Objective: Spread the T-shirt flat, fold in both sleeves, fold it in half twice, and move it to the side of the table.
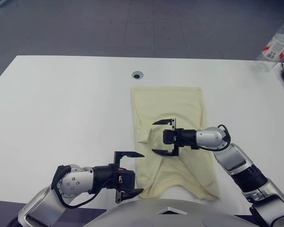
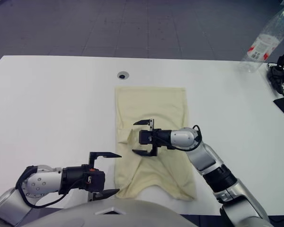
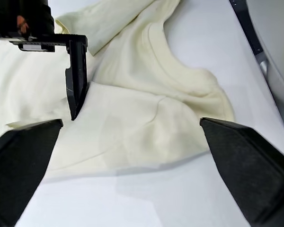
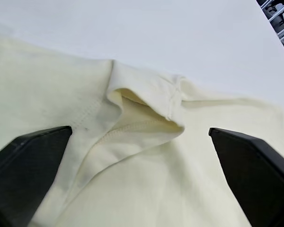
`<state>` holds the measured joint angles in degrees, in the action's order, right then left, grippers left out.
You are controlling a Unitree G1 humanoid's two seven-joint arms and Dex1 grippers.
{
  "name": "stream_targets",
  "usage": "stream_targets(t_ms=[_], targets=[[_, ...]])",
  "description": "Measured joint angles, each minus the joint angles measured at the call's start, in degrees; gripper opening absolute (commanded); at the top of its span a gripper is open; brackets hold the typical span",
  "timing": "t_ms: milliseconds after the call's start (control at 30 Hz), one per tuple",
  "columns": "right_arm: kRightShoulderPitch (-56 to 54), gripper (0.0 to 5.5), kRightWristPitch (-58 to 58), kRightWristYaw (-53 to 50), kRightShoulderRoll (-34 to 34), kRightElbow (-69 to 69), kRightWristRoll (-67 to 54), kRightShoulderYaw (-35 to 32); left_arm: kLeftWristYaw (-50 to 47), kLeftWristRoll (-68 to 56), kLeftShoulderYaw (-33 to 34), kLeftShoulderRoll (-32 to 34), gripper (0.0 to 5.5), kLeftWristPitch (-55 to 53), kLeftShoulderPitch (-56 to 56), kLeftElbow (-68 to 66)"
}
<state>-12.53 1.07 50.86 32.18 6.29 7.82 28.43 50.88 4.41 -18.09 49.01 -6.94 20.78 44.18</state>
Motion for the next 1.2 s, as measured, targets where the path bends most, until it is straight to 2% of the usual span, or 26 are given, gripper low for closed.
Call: stream_targets(t_ms=[200, 400, 767, 933, 1200], targets=[[-4.89, 5.39, -3.33, -5.50, -4.44, -7.30, 3.73, 2.11, -0.14, 0.63, 2.46, 1.52, 5.40, 0.06, 1.33, 1.08], [-7.53, 5.39, -5.77, -6.07, -5.65, -11.82, 3.76, 2.63, -0.22, 0.95, 4.12, 1.87, 5.40, 0.23, 2.94, 1.77], [-6.17, 5.39, -2.21, -2.92, -5.28, -8.49, 1.45, 1.31, -1.29, 9.73, 1.44, 3.46, 5.40, 4.00, 1.55, -3.21], [-3.44, 5.40, 2.51, -1.98, -4.26, -3.76, -0.18, -1.13, -2.79, 12.10, -0.13, 2.75, 4.63, 5.73, -0.13, -5.11], [-2.68, 5.40, 7.67, -2.03, -3.46, 4.41, -2.79, -5.74, -2.94, 14.05, -2.86, 1.58, 3.08, 6.55, -0.75, -5.92]])
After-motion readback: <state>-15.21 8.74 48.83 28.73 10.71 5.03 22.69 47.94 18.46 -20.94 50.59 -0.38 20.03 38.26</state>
